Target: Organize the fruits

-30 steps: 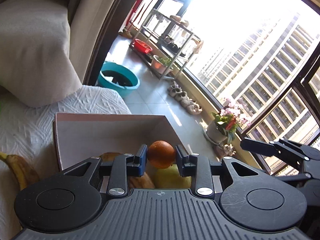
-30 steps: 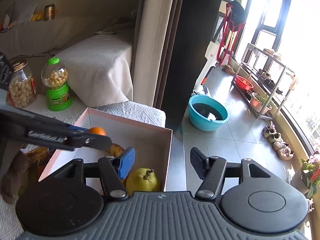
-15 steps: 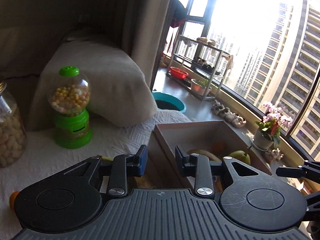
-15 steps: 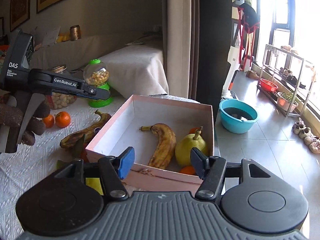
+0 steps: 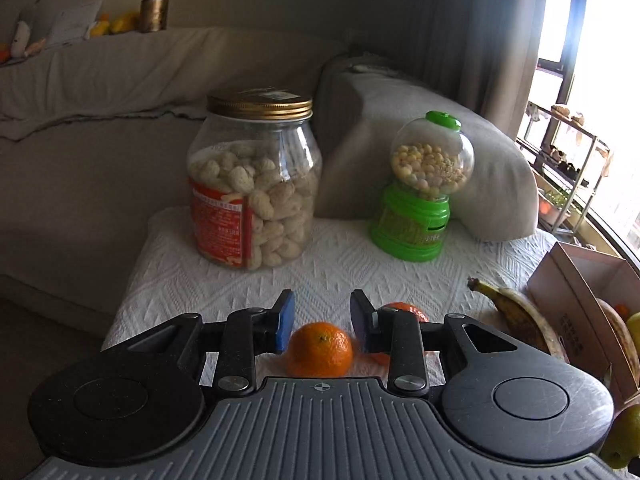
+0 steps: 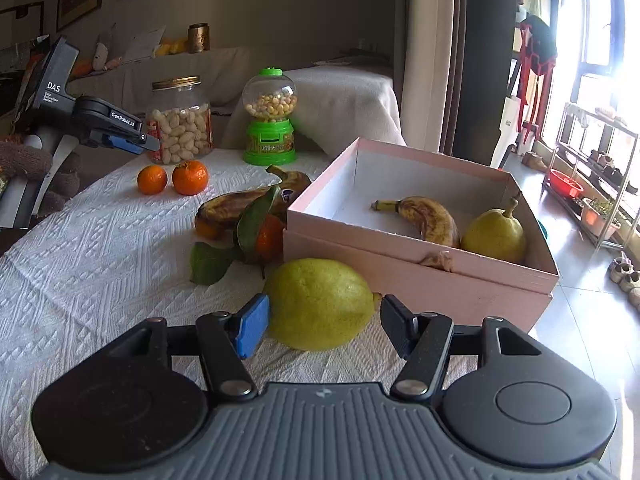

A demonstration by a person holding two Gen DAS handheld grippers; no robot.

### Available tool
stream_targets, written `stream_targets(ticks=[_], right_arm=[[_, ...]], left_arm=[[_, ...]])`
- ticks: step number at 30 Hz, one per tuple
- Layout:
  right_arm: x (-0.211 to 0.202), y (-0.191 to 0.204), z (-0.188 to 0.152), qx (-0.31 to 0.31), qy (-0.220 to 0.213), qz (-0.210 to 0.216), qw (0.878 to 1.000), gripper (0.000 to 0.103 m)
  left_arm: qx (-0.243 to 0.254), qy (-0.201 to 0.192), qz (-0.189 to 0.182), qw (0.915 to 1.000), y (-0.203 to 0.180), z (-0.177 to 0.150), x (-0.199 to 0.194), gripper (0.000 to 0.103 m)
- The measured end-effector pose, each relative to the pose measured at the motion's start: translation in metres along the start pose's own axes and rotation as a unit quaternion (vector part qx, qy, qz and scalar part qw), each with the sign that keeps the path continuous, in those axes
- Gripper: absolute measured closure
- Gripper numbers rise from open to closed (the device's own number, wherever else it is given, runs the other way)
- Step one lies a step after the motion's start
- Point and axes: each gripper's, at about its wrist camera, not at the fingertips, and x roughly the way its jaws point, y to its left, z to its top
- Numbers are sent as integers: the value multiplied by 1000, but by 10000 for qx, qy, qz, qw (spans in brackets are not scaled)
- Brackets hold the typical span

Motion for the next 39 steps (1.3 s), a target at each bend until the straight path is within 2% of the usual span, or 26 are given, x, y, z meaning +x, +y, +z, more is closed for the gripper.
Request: stream_targets(ticks=[2, 5, 7, 9, 17, 21, 24, 27, 39], right_arm=[[0, 3, -4, -58, -19, -31, 10000, 41], [1, 0, -8, 57, -12, -13, 10000, 41], [4, -4, -11, 224, 5, 37, 9997, 37], [6, -8, -15, 434, 13, 94, 9990, 34], [13, -15, -20, 710, 154, 192, 9972, 33], [14, -16, -21, 766, 173, 214, 9967, 32], [13, -17, -22, 812, 148, 222, 9963, 32], [14, -19, -22, 871, 166, 272, 9957, 32], [14, -20, -21, 868, 167, 257, 9958, 31]], left_arm=[[384, -43, -411, 9984, -20, -5, -4, 69], [931, 81, -1133, 9892, -57, -17, -9, 69], [1042, 218, -1555, 9821, -78, -23, -12, 68], [985, 359, -1759, 9788, -93, -22, -10, 67], [697, 1076, -1978, 9718, -138, -9, 25, 67], [930, 1293, -1551, 9750, -154, -10, 41, 65], [1038, 1517, -1574, 9703, -156, -16, 47, 63], [1150, 1565, -1593, 9679, -154, -22, 44, 62], [754, 1629, -1826, 9667, -121, -35, -5, 63]])
